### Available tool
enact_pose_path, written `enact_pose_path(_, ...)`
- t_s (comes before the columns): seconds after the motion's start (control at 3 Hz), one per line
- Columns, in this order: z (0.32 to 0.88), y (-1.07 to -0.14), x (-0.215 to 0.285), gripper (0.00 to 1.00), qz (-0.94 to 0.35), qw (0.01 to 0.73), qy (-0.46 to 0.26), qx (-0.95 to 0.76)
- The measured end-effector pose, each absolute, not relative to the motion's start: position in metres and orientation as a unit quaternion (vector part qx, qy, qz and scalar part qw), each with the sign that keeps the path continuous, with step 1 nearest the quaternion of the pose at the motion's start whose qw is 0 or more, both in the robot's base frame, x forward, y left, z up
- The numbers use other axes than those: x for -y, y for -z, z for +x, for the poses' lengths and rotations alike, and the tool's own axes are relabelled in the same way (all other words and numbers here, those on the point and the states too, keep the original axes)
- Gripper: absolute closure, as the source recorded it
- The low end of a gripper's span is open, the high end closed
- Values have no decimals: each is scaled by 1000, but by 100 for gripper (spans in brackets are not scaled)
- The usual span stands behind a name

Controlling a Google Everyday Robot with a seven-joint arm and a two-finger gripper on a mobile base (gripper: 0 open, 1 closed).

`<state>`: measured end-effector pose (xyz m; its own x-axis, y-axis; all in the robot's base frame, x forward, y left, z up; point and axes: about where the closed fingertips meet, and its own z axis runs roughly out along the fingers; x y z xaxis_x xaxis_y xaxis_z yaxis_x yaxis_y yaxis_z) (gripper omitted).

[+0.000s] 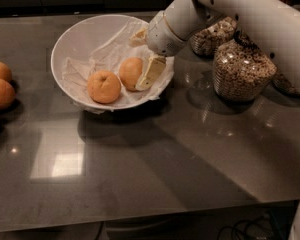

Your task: Pick orange from white bowl

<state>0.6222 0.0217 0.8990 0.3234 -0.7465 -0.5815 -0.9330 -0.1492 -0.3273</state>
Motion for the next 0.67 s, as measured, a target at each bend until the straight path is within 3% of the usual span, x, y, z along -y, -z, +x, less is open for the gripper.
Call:
enact_pose_path(0.33,622,-885,-24,30,-743,318,-154,-568)
enact_pose_path(0.67,624,-873,-28,31,-744,307,-163,-571)
